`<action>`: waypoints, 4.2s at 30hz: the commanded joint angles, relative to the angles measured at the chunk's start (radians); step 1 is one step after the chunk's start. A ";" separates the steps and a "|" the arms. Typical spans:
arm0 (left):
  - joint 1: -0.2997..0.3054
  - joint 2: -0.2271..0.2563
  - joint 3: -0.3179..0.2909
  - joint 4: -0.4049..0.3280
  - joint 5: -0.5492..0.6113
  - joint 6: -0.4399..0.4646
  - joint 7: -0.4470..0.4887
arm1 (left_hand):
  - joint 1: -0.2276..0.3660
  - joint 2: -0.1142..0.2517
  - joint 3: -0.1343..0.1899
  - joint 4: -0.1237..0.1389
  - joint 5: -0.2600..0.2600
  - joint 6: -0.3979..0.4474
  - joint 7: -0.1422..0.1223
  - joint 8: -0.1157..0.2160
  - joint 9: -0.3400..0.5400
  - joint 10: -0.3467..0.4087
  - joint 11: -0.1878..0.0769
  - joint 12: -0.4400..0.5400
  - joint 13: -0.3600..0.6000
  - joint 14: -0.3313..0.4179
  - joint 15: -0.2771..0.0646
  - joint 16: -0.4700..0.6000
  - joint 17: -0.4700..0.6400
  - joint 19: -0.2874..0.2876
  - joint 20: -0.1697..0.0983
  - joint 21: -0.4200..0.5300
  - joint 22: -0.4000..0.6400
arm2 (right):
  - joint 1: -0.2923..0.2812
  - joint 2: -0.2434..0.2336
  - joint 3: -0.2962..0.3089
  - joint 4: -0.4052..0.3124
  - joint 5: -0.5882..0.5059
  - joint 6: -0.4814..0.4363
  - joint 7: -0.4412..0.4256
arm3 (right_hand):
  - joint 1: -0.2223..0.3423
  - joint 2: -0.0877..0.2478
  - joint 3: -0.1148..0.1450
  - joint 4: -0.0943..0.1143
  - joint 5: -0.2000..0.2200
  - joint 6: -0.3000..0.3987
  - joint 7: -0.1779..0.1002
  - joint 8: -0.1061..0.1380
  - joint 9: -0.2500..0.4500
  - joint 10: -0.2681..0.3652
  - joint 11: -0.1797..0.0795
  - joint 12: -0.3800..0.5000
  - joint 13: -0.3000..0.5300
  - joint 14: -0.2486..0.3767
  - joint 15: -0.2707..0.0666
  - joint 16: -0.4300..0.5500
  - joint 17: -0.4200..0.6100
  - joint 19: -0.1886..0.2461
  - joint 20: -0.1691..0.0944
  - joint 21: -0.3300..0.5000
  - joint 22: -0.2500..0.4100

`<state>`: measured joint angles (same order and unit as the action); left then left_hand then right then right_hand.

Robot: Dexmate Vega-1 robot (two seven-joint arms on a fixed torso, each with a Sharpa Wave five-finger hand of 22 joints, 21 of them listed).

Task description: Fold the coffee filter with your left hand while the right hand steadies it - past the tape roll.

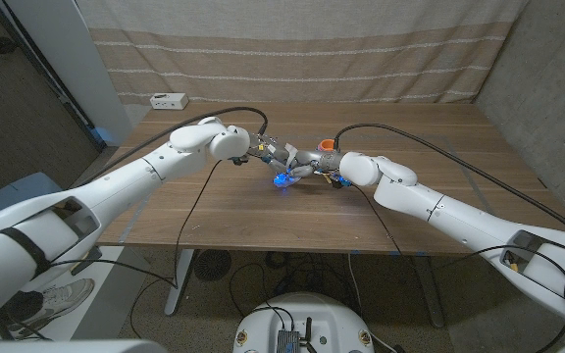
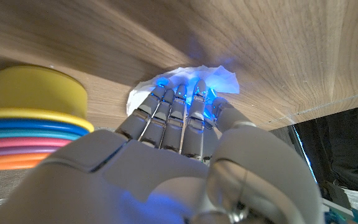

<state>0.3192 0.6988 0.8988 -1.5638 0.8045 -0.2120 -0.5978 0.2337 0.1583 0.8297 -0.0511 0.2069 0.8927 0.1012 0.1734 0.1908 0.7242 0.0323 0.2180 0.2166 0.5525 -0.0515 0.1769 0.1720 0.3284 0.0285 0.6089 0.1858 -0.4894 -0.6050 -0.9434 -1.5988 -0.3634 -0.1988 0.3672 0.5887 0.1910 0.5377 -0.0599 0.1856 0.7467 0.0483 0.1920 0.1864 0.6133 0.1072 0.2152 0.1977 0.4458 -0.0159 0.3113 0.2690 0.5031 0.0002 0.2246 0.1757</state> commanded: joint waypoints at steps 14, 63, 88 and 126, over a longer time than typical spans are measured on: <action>0.021 -0.029 -0.064 0.024 -0.297 0.012 -0.067 | -0.032 -0.001 -0.006 0.026 -0.006 -0.016 0.009 0.008 0.001 0.000 0.027 -0.002 -0.005 0.021 0.039 0.014 0.006 -0.023 0.069 -0.012 0.003 | -0.005 -0.009 0.004 -0.011 -0.007 -0.007 -0.005 | 0.013 -0.001 0.008 0.001 -0.001 0.007 -0.004 0.000 0.003 0.008 0.008 -0.001 0.005 0.011 -0.001 0.004 0.005 0.013 -0.001 0.007 0.007; 0.283 0.016 -0.323 -0.143 -0.466 -0.007 0.587 | -0.049 0.023 -0.039 0.100 -0.007 0.034 0.019 0.045 0.015 0.109 0.035 0.062 0.044 0.165 0.051 0.093 0.047 0.018 0.094 0.002 0.010 | -0.187 -0.036 0.263 -0.072 0.302 0.200 -0.288 | -0.047 -0.051 -0.053 -0.005 -0.011 -0.023 -0.005 -0.005 0.003 -0.010 0.009 -0.009 0.004 0.007 0.013 -0.022 -0.015 0.008 0.023 0.001 0.008; 0.368 -0.088 -0.402 0.037 -0.862 -0.142 0.648 | -0.048 0.009 -0.048 0.112 -0.009 -0.239 -0.021 -0.005 0.012 -0.092 0.054 -0.008 0.064 0.032 0.082 0.041 0.043 -0.036 0.129 -0.015 0.012 | -0.309 -0.036 0.410 -0.100 0.424 0.304 -0.495 | -0.015 -0.023 -0.042 -0.035 -0.005 -0.030 -0.006 -0.004 0.002 -0.017 0.006 -0.011 0.004 0.003 0.012 -0.026 -0.016 0.005 0.018 -0.002 0.007; 0.400 -0.187 -0.474 0.208 -1.252 -0.184 0.564 | -0.060 -0.019 -0.053 0.109 -0.014 -0.373 -0.038 0.002 0.002 -0.173 0.074 -0.022 0.052 -0.039 0.104 0.017 0.026 -0.054 0.137 -0.023 0.012 | -0.427 0.058 0.574 -0.058 0.673 0.488 -0.622 | -0.020 -0.030 -0.062 -0.051 -0.002 -0.016 0.019 0.003 0.002 -0.004 0.041 -0.004 0.004 0.015 0.037 -0.024 -0.016 0.012 0.040 0.001 0.008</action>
<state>0.7209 0.5307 0.4408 -1.4118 -0.3451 -0.3973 0.0106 0.1802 0.1411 0.7798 0.0563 0.1965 0.5216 0.0619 0.1701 0.1905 0.5513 0.1015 0.1956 0.2692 0.5148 0.0469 0.1957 0.1951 0.2769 0.1661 0.5877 0.1930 -0.8945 -0.5872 -0.4133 -1.6922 0.2430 0.2185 -0.2234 0.5662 0.1635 0.4743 -0.1067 0.1778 0.7268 0.0608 0.1888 0.1865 0.6037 0.1421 0.2091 0.1980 0.4553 0.0110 0.2873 0.2507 0.5090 0.0345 0.2243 0.1816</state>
